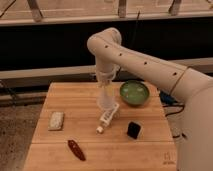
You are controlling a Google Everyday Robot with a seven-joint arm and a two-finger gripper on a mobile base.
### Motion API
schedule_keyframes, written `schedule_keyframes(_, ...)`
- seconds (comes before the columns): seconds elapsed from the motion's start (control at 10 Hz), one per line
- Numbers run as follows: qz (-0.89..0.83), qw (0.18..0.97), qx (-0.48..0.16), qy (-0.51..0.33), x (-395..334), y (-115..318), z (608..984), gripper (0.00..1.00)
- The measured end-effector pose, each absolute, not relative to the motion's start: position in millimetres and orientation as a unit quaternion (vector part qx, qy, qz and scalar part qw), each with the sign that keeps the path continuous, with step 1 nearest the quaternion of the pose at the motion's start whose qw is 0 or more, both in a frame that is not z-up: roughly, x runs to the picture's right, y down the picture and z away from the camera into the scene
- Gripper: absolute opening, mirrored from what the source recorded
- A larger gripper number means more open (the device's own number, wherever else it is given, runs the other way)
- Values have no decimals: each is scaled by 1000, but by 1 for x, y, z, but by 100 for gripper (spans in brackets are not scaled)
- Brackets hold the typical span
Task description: Place the ceramic cup over the eraser
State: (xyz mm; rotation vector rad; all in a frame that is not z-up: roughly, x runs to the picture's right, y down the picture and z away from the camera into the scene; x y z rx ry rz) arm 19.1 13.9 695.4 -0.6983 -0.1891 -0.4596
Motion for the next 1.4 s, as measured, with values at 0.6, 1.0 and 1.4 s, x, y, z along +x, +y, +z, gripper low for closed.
schedule_keyframes(0.6, -161, 922, -347, -62, 80, 40, 664, 0)
schedule_keyframes(1.0, -99, 927, -362, -20, 157, 76, 628, 0)
schedule_keyframes(1.4, -52, 925, -376, -8, 186, 116, 612, 0)
